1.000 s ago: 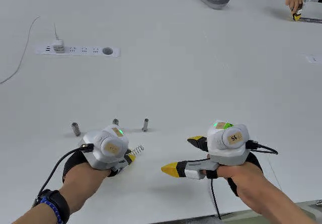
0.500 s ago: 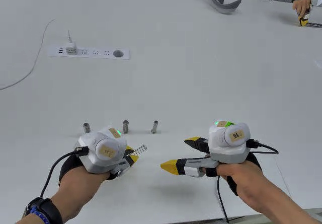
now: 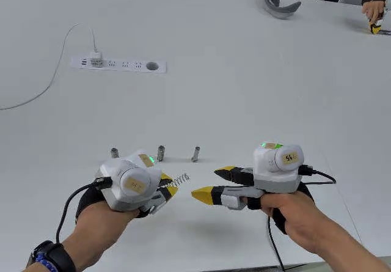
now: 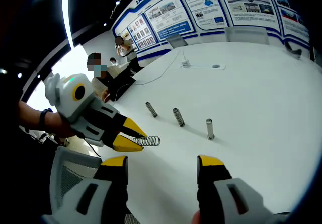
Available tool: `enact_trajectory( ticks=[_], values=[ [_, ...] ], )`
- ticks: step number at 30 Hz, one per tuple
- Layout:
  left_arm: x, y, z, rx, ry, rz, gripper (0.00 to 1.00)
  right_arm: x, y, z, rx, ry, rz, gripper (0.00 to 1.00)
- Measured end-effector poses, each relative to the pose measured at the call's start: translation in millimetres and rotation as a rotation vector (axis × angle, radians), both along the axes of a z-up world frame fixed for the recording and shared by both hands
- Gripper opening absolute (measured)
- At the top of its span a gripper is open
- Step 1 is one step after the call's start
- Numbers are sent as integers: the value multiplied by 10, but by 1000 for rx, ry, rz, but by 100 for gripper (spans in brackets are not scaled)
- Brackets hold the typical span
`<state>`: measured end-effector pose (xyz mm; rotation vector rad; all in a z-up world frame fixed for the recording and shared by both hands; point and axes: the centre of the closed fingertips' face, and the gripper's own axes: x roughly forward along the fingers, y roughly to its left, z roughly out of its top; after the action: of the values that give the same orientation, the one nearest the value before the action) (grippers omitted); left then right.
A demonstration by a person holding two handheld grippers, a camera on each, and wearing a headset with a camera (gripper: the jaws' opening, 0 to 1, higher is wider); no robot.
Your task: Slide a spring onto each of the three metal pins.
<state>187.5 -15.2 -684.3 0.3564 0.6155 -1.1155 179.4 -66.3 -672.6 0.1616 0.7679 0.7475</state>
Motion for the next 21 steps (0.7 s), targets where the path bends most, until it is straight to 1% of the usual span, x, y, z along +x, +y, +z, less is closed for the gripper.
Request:
enact_trajectory(
  ticks=[8,16,21],
  values=[
    [-33,-20,52,-5,-11,-18,10,10,64,-2,22,12,1,51],
    [-83,-29,76,-7,-17,-36,10,32,172,48,75,28,2,42],
    [-88,-39,101,-9,-24,-42,10,40,230,65,105,41,5,34]
  ],
)
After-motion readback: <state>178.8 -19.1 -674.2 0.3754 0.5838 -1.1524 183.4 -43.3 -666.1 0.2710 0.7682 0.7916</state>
